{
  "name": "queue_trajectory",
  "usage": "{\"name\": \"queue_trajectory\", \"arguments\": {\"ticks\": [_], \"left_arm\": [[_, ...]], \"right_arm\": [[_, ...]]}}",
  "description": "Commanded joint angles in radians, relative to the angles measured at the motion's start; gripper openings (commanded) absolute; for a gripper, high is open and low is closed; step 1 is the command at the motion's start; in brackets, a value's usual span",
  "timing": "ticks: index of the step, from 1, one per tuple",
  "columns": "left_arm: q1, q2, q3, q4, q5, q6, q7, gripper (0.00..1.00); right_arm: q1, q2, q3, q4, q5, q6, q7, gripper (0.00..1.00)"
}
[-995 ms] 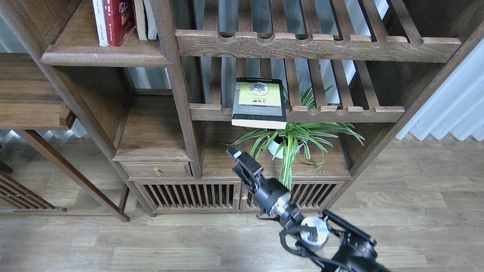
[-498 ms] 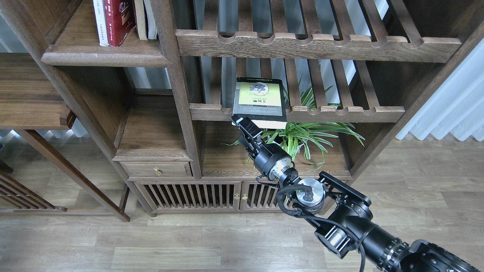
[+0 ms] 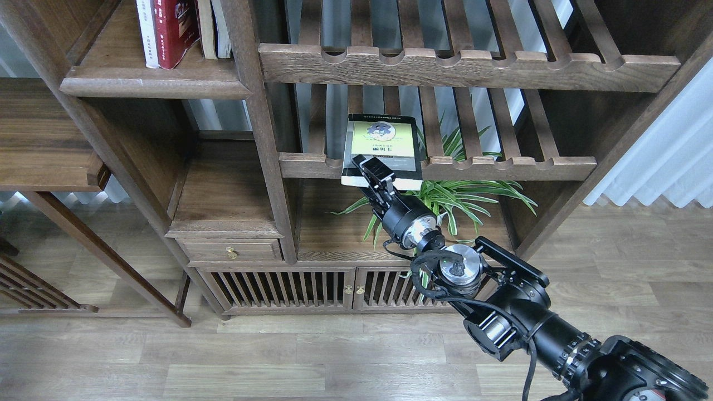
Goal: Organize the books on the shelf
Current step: 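Pull the green-covered book off the middle shelf and lower it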
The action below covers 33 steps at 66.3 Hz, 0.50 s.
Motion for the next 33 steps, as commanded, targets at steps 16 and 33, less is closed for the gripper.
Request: {"name": "queue_trajectory", "arguments": {"ticks": [16,33], "left_arm": [[0.002,-0.001,-0.014,-0.002,0.000,0.000,0.000,0.99],[0.005,-0.044,-0.010,0.001,-0.002,0.000,0.000,1.00]], "right_arm": [[0.000,0.000,0.097,0.010,0.033,-0.045,0.032,0.17],[-0.093,0.000,0.093,0.137,0.018,-0.028,-0.002,0.16]]}}
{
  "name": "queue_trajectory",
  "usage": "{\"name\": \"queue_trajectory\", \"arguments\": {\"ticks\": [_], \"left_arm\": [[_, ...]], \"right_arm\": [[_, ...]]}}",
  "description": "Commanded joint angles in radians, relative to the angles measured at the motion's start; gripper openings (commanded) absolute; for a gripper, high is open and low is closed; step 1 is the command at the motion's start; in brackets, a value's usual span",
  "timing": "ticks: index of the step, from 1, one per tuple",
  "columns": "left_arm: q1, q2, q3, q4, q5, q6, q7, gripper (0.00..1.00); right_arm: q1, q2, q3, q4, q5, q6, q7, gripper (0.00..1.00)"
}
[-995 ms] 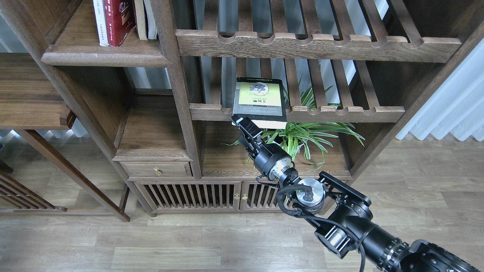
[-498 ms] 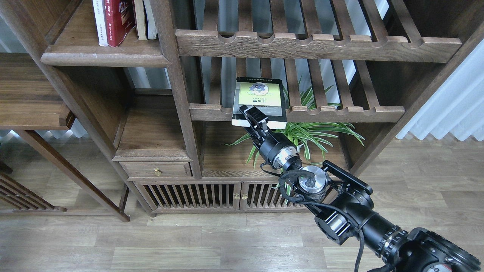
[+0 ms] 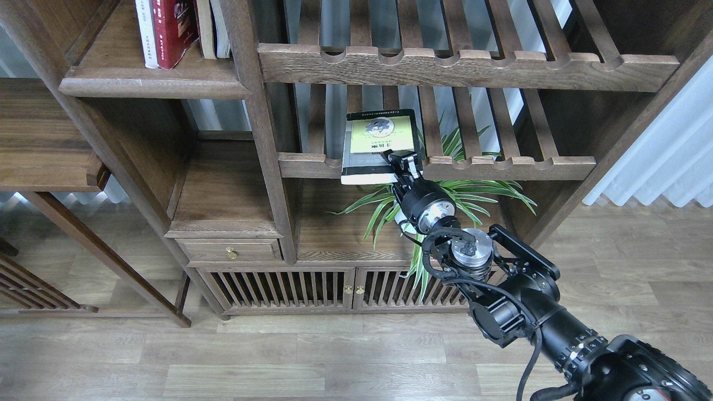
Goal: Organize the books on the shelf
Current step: 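Pull the green-covered book off the middle shelf and lower it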
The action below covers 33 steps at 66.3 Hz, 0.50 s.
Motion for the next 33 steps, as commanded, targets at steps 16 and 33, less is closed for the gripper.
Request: {"name": "queue_trajectory", "arguments": {"ticks": [16,33], "left_arm": [[0.025,-0.144,0.030,0.003,-0.020,0.000,-0.003,1.00],[0.079,-0.223,0.165,0.003,-0.155,0.000,-0.005,1.00]], "right_arm": [[-0.305,0.000,-0.005,0.327,-0.097,0.073,-0.106,0.16],[-0.535,-0.018,-0.017,0.381,-0.233,0.481,-0.361,0.13]]}}
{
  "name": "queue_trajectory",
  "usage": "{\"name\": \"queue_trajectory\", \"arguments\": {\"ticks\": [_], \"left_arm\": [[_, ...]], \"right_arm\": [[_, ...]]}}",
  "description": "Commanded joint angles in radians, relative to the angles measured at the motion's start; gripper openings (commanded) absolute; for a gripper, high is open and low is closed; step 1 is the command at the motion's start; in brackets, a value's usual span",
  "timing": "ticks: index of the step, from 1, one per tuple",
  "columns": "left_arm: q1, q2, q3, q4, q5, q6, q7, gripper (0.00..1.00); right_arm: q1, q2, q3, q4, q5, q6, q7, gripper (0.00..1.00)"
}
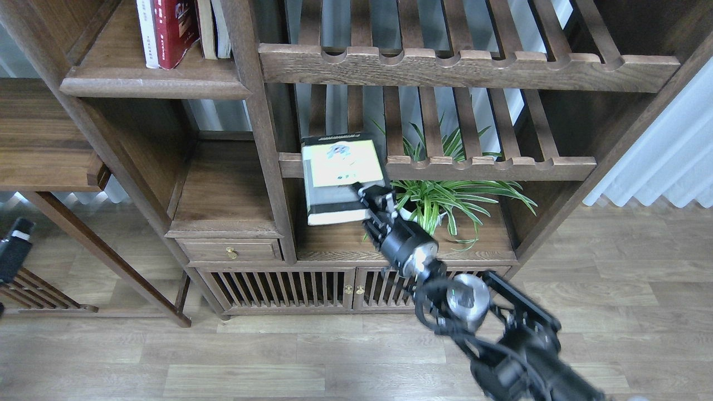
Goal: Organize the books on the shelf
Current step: 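Pull the green-covered book off the middle shelf and lower it, then grasp the green-covered book with the left gripper and release the right gripper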
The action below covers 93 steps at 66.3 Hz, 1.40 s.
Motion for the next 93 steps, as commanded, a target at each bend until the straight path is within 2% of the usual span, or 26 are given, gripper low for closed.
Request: {"name": "queue_trajectory", "arguments": {"ticks": [1,3,14,24,38,47,56,70,81,93], "left_arm": [[0.011,-0.028,0.093,-0.001,-0.107,0.000,0.001,1.00],[0.009,-0.028,0.121,-0.007,-0.153,0.000,0.002,1.00],[-0.011,-0.020,0.250,-0.040,-0.327,0.000,0.004,1.00],[-0.043,-0.025,0.282,-0.098,-0.382,0.000,0.001,1.00],[-0.044,-0.016,0.317,-0.219,-0.414,0.000,0.001,1.00],[-0.044,-0.022,0.399,-0.270,-0.410,0.000,0.011,1.00],[-0.044,-0.034,0.411,-0.274,-0.410,0.000,0.042,1.00],[-0.044,-0.062,0.461,-0.276,-0.405,0.000,0.054,0.99],[-0.032,-0.083,0.526,-0.274,-0.399,0.000,0.117,0.99],[-0.032,-0.123,0.543,-0.267,-0.399,0.000,0.119,0.96]], "right_arm": [[-0.082,-0.020,-0.010,-0.003,-0.030,0.180,-0.103,0.13],[-0.092,-0.030,-0.021,-0.006,-0.032,0.207,-0.111,0.13],[-0.101,-0.050,-0.035,-0.035,-0.037,0.207,-0.134,0.13],[-0.101,-0.040,-0.035,-0.107,-0.040,0.207,-0.189,0.14],[-0.096,0.000,-0.046,-0.213,-0.050,0.207,-0.228,0.14],[-0.096,0.000,-0.049,-0.250,-0.079,0.207,-0.231,0.14],[-0.093,0.000,-0.049,-0.287,-0.096,0.207,-0.231,0.15],[-0.093,0.000,-0.063,-0.293,-0.095,0.207,-0.228,0.15],[-0.093,0.000,-0.063,-0.293,-0.093,0.207,-0.228,0.15],[-0.093,0.000,-0.066,-0.292,-0.093,0.207,-0.228,0.15]]}}
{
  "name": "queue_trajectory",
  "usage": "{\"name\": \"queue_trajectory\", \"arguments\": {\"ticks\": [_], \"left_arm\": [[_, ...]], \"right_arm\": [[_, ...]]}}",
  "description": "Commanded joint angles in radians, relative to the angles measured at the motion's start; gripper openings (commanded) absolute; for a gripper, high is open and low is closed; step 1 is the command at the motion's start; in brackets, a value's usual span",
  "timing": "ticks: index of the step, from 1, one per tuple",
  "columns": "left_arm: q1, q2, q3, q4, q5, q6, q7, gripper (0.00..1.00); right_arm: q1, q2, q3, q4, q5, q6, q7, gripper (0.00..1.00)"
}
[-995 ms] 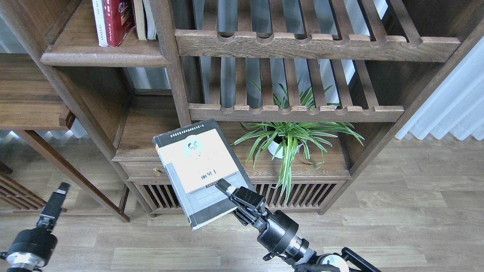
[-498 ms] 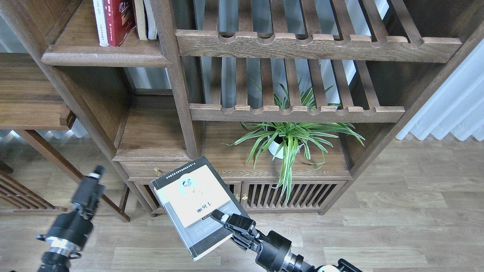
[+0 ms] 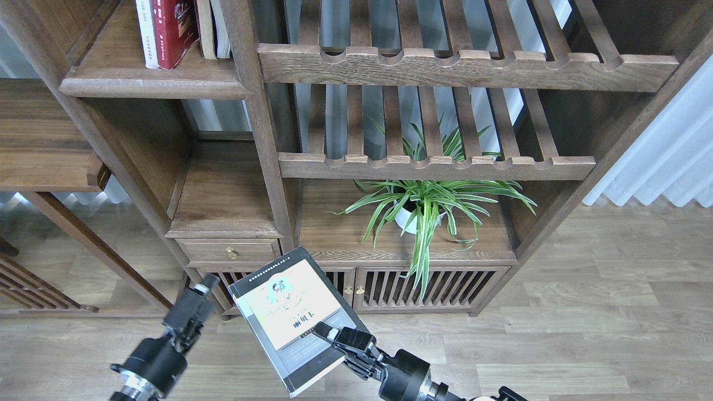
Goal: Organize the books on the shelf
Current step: 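Grasp the green-covered book with the left gripper and release the right gripper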
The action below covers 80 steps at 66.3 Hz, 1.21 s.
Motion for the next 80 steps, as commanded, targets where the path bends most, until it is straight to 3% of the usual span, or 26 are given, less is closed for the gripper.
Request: {"name": "queue_trajectory", "arguments": {"ticks": [1,14,38,50,51,56,67,71,72,74,75,77,80], "left_arm": [[0.000,-0.029,0.016,0.007,0.000,0.000,0.003,0.96],[-0.009,-0.104,0.022,0.043,0.002,0.000,0.008,0.84],[-0.009,-0.116,0.044,0.060,0.002,0.000,0.016,0.67],[-0.007,-0.135,0.041,0.073,0.002,0.000,0.020,0.40],[-0.007,-0.141,0.036,0.076,0.000,0.000,0.020,0.29],[-0.006,-0.150,0.029,0.086,-0.001,0.000,0.019,0.10],[-0.006,-0.159,0.022,0.090,0.000,0.000,0.022,0.07],[-0.006,-0.159,0.012,0.090,0.000,0.000,0.022,0.06],[-0.007,-0.159,0.006,0.090,0.000,0.000,0.022,0.06],[-0.007,-0.158,-0.002,0.090,0.002,0.000,0.022,0.06],[-0.009,-0.158,-0.010,0.090,0.002,0.000,0.023,0.06],[-0.009,-0.156,-0.019,0.090,0.002,0.000,0.023,0.05],[-0.009,-0.148,-0.040,0.086,0.002,0.000,0.034,0.05]], "right_arm": [[-0.001,0.000,-0.002,0.001,0.000,0.000,0.000,0.15],[-0.002,0.000,-0.008,0.005,-0.003,0.000,0.000,0.15],[-0.002,0.000,-0.010,0.006,-0.005,0.000,0.000,0.16],[-0.003,0.000,-0.010,0.008,-0.005,0.000,0.000,0.16],[-0.005,0.000,-0.010,0.008,-0.005,0.000,0.000,0.17],[-0.006,0.000,-0.010,0.008,-0.005,0.000,0.000,0.16],[-0.006,0.000,-0.010,0.008,-0.005,0.000,0.002,0.19],[-0.006,0.000,-0.013,0.009,-0.006,0.000,0.008,0.31],[-0.005,0.000,-0.016,0.009,-0.009,0.000,0.009,0.44],[-0.002,0.000,-0.020,0.009,-0.014,0.000,0.009,0.59],[0.005,0.000,-0.025,0.009,-0.026,0.000,0.009,0.81],[0.006,0.000,-0.028,0.011,-0.041,0.000,0.011,1.00],[0.005,0.000,-0.027,0.020,-0.066,0.000,0.012,1.00]]}}
